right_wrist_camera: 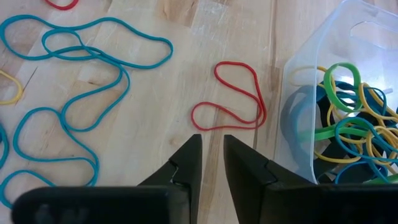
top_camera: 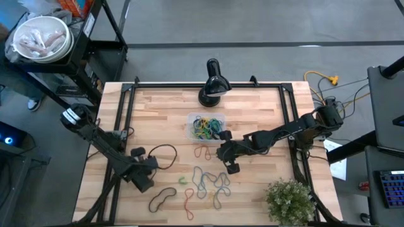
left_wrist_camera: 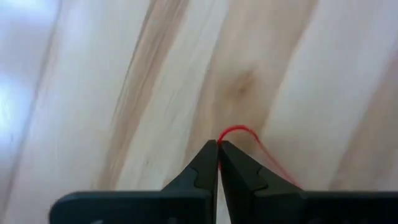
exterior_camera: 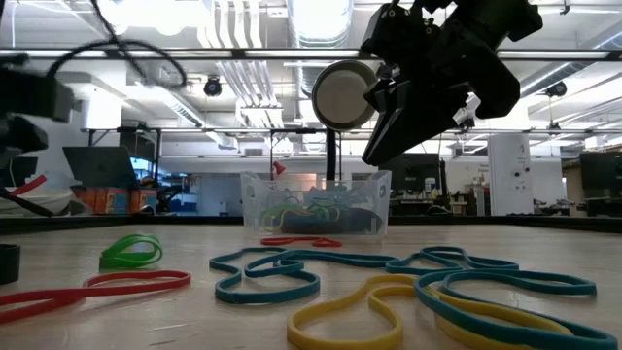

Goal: Pick and place rubber bands into bin
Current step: Put the red rubber band into the transparent bin

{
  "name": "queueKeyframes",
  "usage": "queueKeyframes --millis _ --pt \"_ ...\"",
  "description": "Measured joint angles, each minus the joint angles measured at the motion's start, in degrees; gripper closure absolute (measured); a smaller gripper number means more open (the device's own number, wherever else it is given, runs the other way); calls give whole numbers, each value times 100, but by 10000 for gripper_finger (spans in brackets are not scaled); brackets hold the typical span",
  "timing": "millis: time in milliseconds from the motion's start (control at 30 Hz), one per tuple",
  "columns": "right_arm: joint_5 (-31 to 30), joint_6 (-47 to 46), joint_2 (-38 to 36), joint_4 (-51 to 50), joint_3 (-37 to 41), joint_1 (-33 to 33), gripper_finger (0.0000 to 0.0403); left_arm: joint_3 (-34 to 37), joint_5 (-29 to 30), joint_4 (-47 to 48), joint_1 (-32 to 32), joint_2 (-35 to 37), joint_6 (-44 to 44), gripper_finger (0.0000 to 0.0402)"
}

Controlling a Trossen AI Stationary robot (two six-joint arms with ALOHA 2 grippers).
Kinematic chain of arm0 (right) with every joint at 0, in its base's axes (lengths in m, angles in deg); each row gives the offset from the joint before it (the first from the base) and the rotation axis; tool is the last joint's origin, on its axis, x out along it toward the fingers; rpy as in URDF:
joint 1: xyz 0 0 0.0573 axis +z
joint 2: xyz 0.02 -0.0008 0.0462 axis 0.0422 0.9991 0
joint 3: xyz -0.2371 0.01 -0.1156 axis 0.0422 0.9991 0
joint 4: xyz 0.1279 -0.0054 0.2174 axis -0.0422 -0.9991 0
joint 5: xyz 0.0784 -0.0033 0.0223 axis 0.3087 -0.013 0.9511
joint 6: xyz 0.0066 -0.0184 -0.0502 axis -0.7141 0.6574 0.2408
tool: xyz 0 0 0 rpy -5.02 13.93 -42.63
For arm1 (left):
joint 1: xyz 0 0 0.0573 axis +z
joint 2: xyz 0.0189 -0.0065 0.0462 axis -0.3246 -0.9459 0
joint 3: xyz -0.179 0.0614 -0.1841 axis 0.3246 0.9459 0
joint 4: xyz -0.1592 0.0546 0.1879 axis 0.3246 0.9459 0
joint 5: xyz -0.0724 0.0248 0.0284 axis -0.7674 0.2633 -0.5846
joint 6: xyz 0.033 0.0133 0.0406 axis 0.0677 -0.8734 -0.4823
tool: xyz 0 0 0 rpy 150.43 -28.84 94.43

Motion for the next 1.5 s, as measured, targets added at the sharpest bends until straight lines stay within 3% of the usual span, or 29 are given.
queueKeyframes --millis 333,800,1133,1500 --pt "0 0 0 9 0 0 344 -625 922 -5 -17 19 -669 401" --pt "0 2 0 7 0 4 344 -1217 2790 -160 4 365 -1690 401" --pt "0 3 0 2 0 2 344 -1184 3684 -1382 456 398 -3446 401" --pt "0 20 0 -5 0 2 344 -1160 3716 -3106 1454 399 -5821 401"
